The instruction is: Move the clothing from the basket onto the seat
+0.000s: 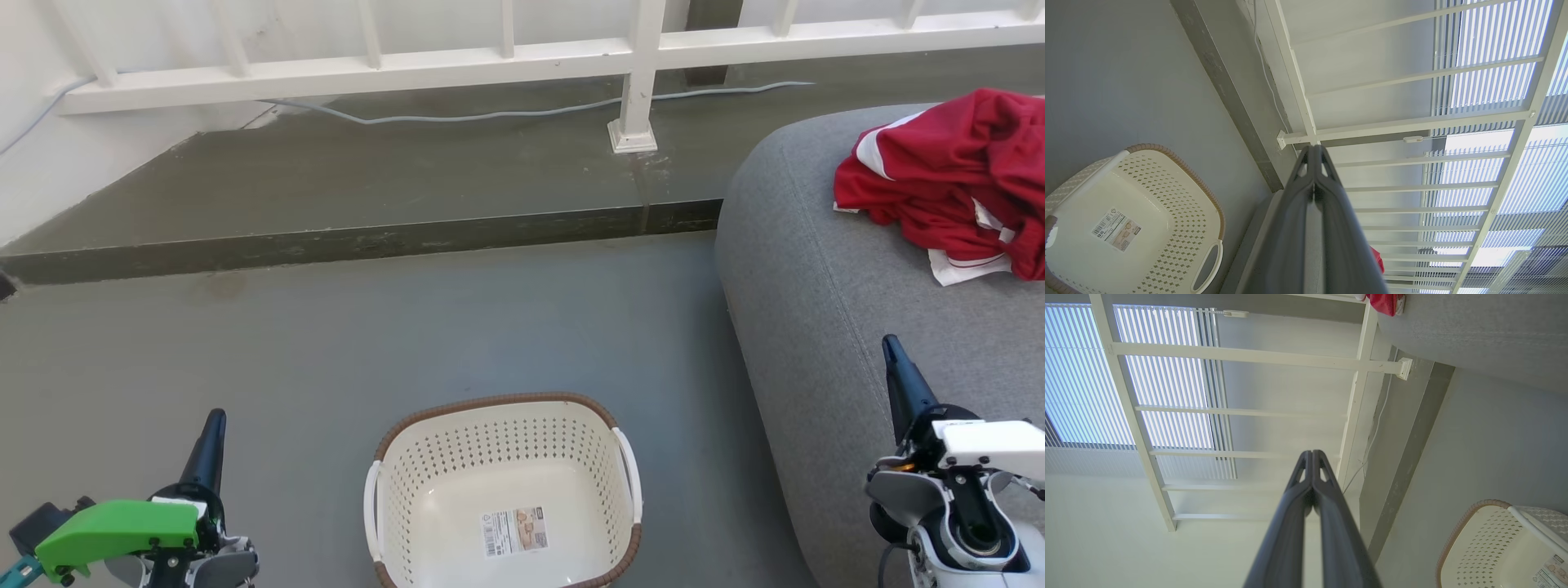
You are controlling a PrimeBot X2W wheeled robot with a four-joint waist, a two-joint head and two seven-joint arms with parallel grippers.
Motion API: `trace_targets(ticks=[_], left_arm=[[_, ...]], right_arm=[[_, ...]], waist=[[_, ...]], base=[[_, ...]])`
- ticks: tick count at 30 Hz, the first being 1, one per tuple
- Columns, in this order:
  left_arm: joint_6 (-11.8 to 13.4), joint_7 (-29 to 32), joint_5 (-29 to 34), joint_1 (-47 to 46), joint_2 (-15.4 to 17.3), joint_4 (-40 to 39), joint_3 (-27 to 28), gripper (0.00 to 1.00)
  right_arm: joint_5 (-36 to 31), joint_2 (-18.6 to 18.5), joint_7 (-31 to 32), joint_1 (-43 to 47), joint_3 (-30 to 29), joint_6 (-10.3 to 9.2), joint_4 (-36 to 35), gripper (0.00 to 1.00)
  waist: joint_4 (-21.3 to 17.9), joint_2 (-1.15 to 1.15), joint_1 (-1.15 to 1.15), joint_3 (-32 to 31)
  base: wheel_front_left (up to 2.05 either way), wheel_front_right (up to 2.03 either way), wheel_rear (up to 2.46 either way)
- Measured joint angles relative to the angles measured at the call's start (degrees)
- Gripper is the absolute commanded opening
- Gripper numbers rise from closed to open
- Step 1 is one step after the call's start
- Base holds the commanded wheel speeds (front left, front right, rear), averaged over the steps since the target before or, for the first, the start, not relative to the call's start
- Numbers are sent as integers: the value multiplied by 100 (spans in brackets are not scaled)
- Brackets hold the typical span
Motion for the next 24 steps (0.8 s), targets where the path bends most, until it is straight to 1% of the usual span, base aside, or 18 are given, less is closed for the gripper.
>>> trace_targets(ticks=[5, 9, 24], left_arm=[[-73, 114, -341, -87, -12, 82, 43, 0], [-125, 174, -583, -132, -32, 118, 80, 0], [-127, 187, -623, -156, -37, 178, 110, 0]], right_arm=[[371, -1, 97, -79, -94, 54, 4, 0], [637, -1, 153, -82, -147, 56, 8, 0], [650, -1, 153, -82, -169, 56, 8, 0]], waist=[[-7, 0, 0, -7], [-12, 0, 0, -13], [-12, 0, 0, -13]], base=[[0, 0, 0], [0, 0, 0], [0, 0, 0]])
